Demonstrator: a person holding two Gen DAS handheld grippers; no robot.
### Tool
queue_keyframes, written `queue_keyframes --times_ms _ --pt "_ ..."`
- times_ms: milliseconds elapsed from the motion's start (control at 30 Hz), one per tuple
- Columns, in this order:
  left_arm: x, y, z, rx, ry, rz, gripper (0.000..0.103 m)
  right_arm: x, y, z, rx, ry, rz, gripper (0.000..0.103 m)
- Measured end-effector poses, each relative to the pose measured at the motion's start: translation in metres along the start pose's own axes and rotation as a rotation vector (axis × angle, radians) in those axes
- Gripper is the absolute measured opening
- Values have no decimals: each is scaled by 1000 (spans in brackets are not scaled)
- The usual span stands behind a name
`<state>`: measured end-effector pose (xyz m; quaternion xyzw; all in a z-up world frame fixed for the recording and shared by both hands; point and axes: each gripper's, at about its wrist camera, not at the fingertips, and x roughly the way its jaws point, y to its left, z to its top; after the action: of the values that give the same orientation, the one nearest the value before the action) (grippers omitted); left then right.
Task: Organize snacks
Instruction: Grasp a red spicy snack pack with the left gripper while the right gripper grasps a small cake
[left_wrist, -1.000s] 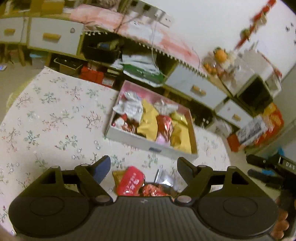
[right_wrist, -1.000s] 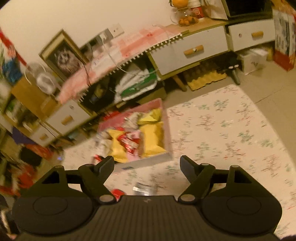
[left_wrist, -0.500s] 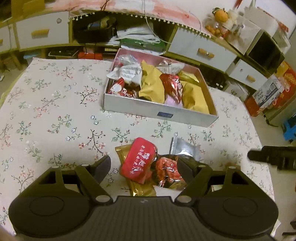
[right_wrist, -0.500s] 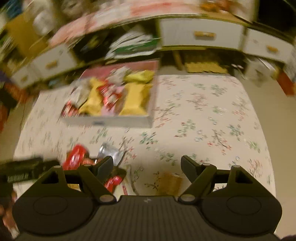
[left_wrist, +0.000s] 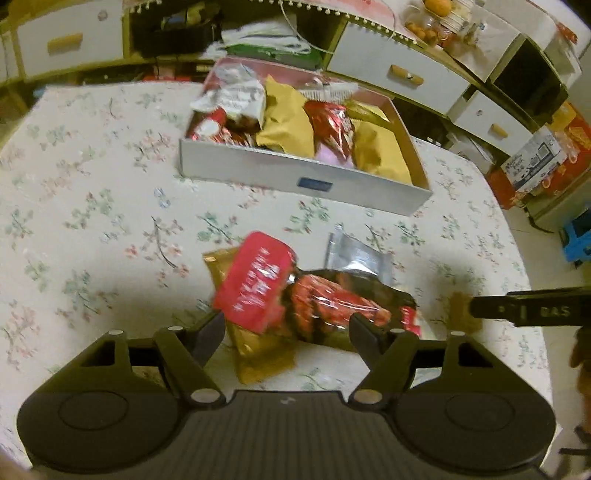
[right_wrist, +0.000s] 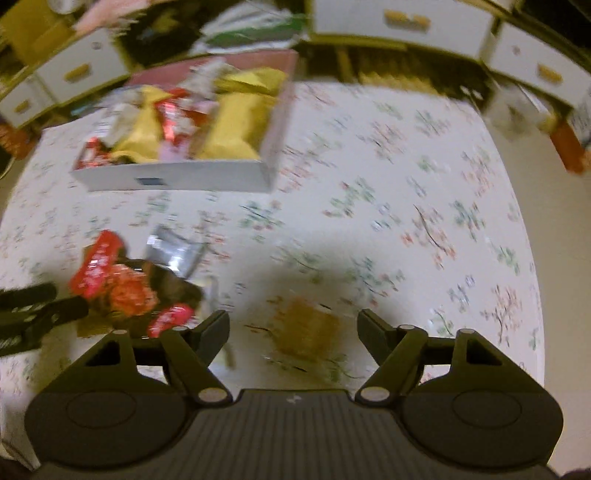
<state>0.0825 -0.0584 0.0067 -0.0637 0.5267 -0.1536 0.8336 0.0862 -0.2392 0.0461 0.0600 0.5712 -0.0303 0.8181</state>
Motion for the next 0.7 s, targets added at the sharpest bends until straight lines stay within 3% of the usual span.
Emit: queue_keyframes --times_ms 333,700 --pt "11 -22 -14 -88 41 -117 81 20 -6 -2 54 61 3 58" --pt "29 -32 -16 -124 75 -104 81 25 3 0 14 75 -9 55"
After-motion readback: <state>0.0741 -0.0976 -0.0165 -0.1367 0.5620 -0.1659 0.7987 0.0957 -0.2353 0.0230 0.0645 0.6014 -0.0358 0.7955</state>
